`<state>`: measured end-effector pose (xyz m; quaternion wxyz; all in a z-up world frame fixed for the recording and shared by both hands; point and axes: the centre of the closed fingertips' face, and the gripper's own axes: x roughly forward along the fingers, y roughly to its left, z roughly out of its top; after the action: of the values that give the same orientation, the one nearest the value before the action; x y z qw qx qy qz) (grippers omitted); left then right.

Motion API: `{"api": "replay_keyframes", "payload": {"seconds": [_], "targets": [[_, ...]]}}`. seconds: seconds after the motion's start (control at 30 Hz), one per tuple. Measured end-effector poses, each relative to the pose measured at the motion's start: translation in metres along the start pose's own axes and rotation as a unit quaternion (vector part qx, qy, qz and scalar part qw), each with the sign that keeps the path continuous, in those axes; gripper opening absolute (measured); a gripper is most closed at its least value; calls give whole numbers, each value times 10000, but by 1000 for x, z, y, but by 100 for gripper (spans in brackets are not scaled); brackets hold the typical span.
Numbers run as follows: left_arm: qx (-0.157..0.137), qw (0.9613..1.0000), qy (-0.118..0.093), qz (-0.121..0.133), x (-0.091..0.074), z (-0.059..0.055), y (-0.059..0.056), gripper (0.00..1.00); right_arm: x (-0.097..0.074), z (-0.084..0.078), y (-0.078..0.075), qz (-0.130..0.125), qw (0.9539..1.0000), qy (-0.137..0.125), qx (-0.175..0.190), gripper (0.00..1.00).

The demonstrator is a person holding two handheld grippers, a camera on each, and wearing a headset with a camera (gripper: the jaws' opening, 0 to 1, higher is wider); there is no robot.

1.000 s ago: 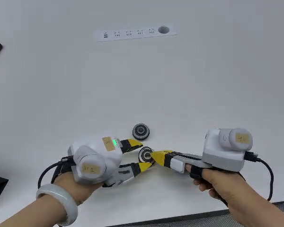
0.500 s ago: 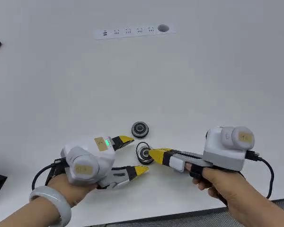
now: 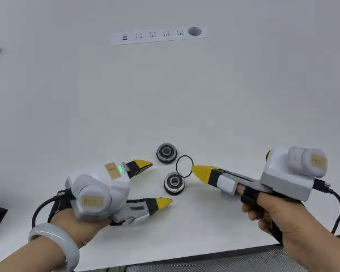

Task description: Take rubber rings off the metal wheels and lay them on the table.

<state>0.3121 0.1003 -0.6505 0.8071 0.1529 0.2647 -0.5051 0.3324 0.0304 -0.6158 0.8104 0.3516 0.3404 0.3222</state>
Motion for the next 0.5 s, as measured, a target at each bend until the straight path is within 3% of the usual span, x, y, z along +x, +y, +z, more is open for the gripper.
{"api": "replay_keyframes", "payload": {"seconds": [0.2,0.5], "targets": [[-15,10000,-4,19,-1,0,0,52,-8,9,-16,-207,9997,-139,63,2],[-26,10000,13,27,-2,-1,-1,50,-10,6,-30,-472,9985,-200,207,2]]}}
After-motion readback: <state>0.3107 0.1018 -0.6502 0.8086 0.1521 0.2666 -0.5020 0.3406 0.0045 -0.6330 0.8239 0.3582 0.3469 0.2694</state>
